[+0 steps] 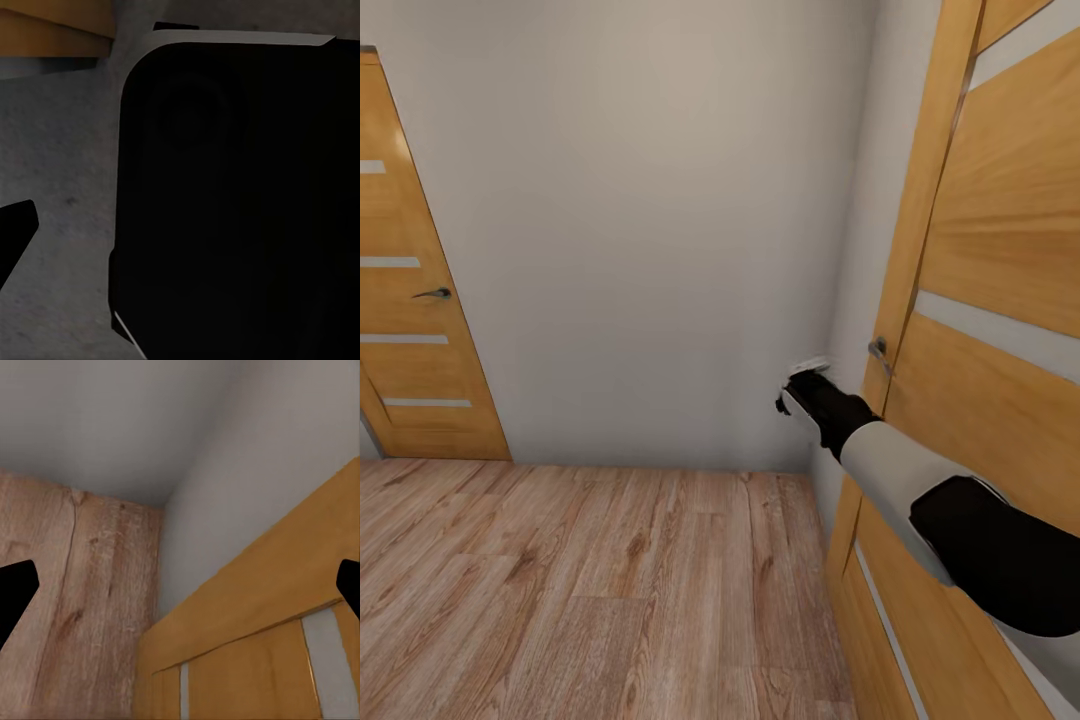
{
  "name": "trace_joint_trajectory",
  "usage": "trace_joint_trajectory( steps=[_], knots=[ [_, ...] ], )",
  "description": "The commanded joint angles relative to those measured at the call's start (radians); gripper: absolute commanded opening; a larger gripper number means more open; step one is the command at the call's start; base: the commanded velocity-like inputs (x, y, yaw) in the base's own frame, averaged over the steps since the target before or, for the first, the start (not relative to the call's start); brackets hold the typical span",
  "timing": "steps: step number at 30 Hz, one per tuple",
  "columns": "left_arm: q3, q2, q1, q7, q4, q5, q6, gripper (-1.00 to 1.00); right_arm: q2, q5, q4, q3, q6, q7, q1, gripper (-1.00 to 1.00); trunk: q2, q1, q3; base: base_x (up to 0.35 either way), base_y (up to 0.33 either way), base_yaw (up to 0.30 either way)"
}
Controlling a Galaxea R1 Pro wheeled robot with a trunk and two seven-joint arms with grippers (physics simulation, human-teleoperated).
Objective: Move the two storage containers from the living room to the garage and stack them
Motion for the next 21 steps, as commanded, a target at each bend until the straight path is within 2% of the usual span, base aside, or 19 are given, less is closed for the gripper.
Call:
trace_joint_trajectory(
  steps=[1,8,15,21],
  knots=[
    [0.000,0.000,0.000,0.000,0.000,0.011,-0.002,1.00,-0.001,-0.016,0.006,0.008,-0.006,-0.001,0.000,1.00,-0.001,0.000,-0.001,0.000,0.000,0.000],
    [0.001,0.000,0.000,0.000,0.000,0.012,-0.002,1.00,-0.002,-0.023,0.017,0.010,-0.048,0.069,0.148,1.00,-0.001,0.000,-0.001,0.000,0.000,0.000],
    [0.002,0.000,0.000,0.000,0.000,0.012,-0.002,1.00,0.004,-0.025,0.017,0.011,-0.082,0.077,0.200,1.00,-0.001,0.000,-0.001,0.000,0.000,0.000],
    [0.002,0.000,0.000,0.000,0.000,0.012,-0.002,1.00,0.005,-0.026,0.017,0.012,-0.084,0.088,0.211,1.00,-0.001,0.000,-0.001,0.000,0.000,0.000]
  ],
)
